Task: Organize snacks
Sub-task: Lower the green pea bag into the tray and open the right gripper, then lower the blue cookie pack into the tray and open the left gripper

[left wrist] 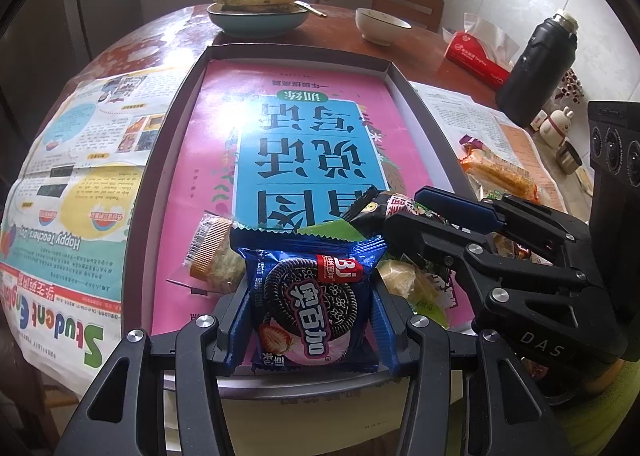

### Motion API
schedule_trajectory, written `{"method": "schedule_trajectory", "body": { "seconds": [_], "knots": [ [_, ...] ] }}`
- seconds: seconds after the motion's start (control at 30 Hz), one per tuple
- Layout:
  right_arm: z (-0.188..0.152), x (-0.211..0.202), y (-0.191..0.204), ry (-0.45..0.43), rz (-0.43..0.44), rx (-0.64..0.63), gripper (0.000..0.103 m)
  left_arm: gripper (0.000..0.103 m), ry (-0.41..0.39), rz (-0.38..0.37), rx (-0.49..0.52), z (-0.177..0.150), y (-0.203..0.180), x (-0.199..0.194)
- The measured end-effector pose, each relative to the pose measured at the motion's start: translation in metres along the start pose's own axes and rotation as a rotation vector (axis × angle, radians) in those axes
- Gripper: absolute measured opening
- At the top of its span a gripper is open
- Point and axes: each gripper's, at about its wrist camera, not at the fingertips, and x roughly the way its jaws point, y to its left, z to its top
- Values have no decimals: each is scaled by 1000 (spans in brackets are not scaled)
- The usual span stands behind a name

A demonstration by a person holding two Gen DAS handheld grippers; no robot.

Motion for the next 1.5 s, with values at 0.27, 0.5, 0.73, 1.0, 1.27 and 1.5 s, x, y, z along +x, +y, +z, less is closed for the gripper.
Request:
{"method": "schedule_trajectory", "body": {
  "seconds": [0.27, 0.5, 0.73, 1.0, 1.27, 1.5],
  "knots": [
    [0, -7, -1, -19, -15, -1, 35, 53, -6, -2, -5, 0, 1, -3],
    [-2, -16, -4, -37, -33, 5, 40, 53, -15, -2, -13, 1, 1, -7],
    [-3, -22, -6, -45, -39, 11, 41, 53, -13, -1, -10, 1, -1, -8],
    [-4, -28, -9, -57, -43, 22, 49, 55, -21, 12, -8, 3, -3, -10],
    [-4, -37, -9, -77, -52, 24, 54, 59, -32, 23, -9, 4, -5, -15],
    [-5, -44, -8, -96, -55, 20, 58, 62, -62, 30, -12, 5, -7, -24]
  ]
}}
